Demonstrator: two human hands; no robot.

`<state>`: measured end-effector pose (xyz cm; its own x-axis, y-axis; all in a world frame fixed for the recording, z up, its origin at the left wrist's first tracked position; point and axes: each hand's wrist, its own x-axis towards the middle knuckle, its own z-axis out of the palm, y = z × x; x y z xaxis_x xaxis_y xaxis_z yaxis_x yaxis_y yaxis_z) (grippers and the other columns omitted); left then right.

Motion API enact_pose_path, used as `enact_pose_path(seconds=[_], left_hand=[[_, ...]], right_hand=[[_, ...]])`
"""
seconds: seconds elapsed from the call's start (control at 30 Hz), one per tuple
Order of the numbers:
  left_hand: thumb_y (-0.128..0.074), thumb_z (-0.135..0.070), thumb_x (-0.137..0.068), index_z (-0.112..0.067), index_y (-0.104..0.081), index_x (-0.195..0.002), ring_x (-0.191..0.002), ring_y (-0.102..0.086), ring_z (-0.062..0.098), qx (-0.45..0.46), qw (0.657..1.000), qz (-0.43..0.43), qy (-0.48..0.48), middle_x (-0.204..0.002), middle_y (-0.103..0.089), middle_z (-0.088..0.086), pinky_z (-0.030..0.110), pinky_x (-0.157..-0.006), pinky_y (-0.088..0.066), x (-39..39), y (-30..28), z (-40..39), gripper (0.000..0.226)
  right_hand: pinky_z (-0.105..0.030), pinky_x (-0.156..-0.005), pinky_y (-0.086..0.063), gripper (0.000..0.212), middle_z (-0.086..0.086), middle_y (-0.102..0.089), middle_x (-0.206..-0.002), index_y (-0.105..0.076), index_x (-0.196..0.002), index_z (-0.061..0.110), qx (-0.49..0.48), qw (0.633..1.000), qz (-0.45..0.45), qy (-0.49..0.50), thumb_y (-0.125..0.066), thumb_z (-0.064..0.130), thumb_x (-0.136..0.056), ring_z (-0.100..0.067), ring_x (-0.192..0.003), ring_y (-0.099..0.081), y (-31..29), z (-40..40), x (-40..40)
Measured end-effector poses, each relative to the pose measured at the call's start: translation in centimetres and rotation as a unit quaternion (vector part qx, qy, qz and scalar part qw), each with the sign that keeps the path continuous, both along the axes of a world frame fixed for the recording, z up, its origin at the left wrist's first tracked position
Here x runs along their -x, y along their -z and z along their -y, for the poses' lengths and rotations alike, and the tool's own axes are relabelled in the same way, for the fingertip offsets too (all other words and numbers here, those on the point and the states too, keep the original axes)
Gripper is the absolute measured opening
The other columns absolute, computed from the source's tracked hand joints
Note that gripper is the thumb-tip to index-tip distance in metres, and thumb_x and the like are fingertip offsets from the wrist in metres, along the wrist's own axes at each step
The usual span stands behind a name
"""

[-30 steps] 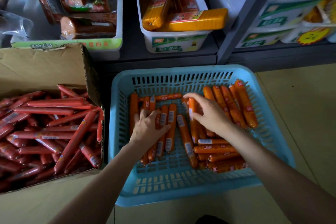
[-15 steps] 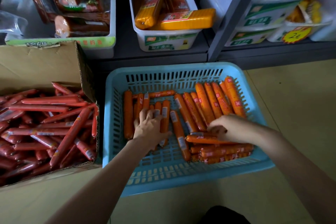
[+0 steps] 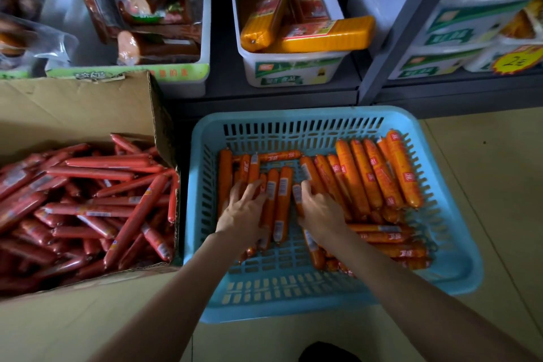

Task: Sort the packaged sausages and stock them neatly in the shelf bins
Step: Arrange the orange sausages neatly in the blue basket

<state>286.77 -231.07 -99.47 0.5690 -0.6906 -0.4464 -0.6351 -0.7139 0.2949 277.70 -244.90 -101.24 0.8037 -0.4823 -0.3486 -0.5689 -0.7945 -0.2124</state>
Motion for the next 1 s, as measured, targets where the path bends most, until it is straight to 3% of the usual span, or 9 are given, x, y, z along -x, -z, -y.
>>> enact_pose_path(seconds=[0.1,0.27,0.4,0.5,0.6,0.67,0.8,0.9,1.0], left_hand=[[-0.064,-0.027,-0.086,-0.035,-0.023,-0.145,-0.143,0.005,0.025,0.022,1.0,-0.003,-0.011,-0.154,0.006,-0.016,0.038,-0.117,-0.019,-0.2,0.1,-0.1,0.073],[-0.061,-0.03,-0.086,-0.033,-0.022,-0.146,-0.139,-0.002,0.034,0.047,0.995,-0.01,-0.083,-0.155,0.007,-0.001,0.046,-0.115,-0.018,-0.1,0.1,1.0,0.071],[-0.055,-0.036,-0.089,-0.029,-0.015,-0.148,-0.139,-0.005,0.038,0.03,0.993,-0.03,-0.114,-0.154,0.007,0.01,0.05,-0.115,-0.016,-0.4,-0.4,1.9,0.071],[-0.057,-0.035,-0.089,-0.028,-0.02,-0.146,-0.138,-0.011,0.039,0.012,0.994,-0.024,-0.104,-0.153,0.003,0.013,0.049,-0.113,-0.018,-0.9,-0.5,1.9,0.069],[-0.058,-0.033,-0.089,-0.028,-0.018,-0.147,-0.138,-0.012,0.038,0.009,0.995,-0.019,-0.095,-0.154,0.003,0.012,0.047,-0.113,-0.019,-0.9,-0.7,1.8,0.071],[-0.058,-0.03,-0.089,-0.03,-0.016,-0.147,-0.14,-0.011,0.036,0.01,0.996,-0.018,-0.092,-0.154,0.004,0.012,0.045,-0.113,-0.021,-0.9,-0.7,1.7,0.072],[-0.058,-0.025,-0.09,-0.033,-0.017,-0.147,-0.141,-0.015,0.033,0.028,0.995,-0.027,-0.094,-0.155,-0.001,0.014,0.043,-0.113,-0.025,-1.1,-0.3,1.3,0.071],[-0.057,-0.025,-0.09,-0.033,-0.013,-0.148,-0.142,-0.015,0.032,0.027,0.996,-0.028,-0.086,-0.155,-0.002,0.014,0.043,-0.114,-0.023,-1.2,-0.4,1.2,0.073],[-0.058,-0.027,-0.09,-0.027,0.004,-0.15,-0.141,-0.015,0.032,0.003,0.997,-0.012,-0.082,-0.154,-0.003,0.017,0.039,-0.115,-0.02,-0.9,-0.7,1.3,0.086]], right_hand=[[-0.031,-0.057,-0.038,0.059,-0.007,-0.06,-0.088,-0.027,-0.132,0.017,-0.115,0.982,0.081,0.128,-0.058,0.041,-0.089,-0.031,-0.082,-0.063,-0.2,0.3,0.5],[-0.015,-0.065,-0.044,0.044,0.001,-0.06,-0.098,-0.04,-0.104,0.019,-0.28,0.885,0.261,0.264,-0.075,0.014,-0.078,-0.018,-0.093,-0.062,-3.0,2.4,-0.1],[-0.003,-0.052,-0.037,0.036,-0.003,-0.062,-0.099,-0.039,-0.102,0.018,-0.198,0.873,0.354,0.27,-0.07,0.013,-0.083,-0.009,-0.075,-0.056,-6.6,5.9,-1.1],[-0.018,-0.056,-0.035,0.029,-0.002,-0.061,-0.094,-0.044,-0.101,0.015,-0.056,0.942,0.247,0.218,-0.067,0.021,-0.085,-0.016,-0.077,-0.055,-6.9,8.6,-1.3],[-0.026,-0.077,-0.046,0.031,-0.01,-0.059,-0.117,-0.049,-0.112,0.012,0.001,0.991,0.069,0.113,-0.065,0.023,-0.087,-0.024,-0.103,-0.058,-4.4,8.2,-1.0],[-0.035,-0.096,-0.045,0.04,-0.011,-0.046,-0.138,-0.047,-0.122,0.012,0.036,0.997,0.021,0.06,-0.064,0.023,-0.088,-0.028,-0.125,-0.046,-3.4,7.1,-0.9],[-0.035,-0.106,-0.037,0.047,-0.01,-0.031,-0.15,-0.043,-0.132,0.013,0.075,0.995,0.037,0.049,-0.061,0.023,-0.09,-0.028,-0.138,-0.03,-3.8,5.6,-1.1],[-0.027,-0.106,-0.032,0.046,-0.005,-0.041,-0.142,-0.045,-0.132,0.013,-0.031,0.997,0.076,0.008,-0.061,0.024,-0.09,-0.02,-0.133,-0.036,-4.0,3.3,-2.0],[-0.035,-0.107,-0.033,0.074,-0.012,-0.031,-0.148,-0.026,-0.145,0.015,-0.173,0.984,0.039,0.016,-0.068,0.026,-0.085,-0.028,-0.137,-0.032,-2.7,0.4,-3.1]])
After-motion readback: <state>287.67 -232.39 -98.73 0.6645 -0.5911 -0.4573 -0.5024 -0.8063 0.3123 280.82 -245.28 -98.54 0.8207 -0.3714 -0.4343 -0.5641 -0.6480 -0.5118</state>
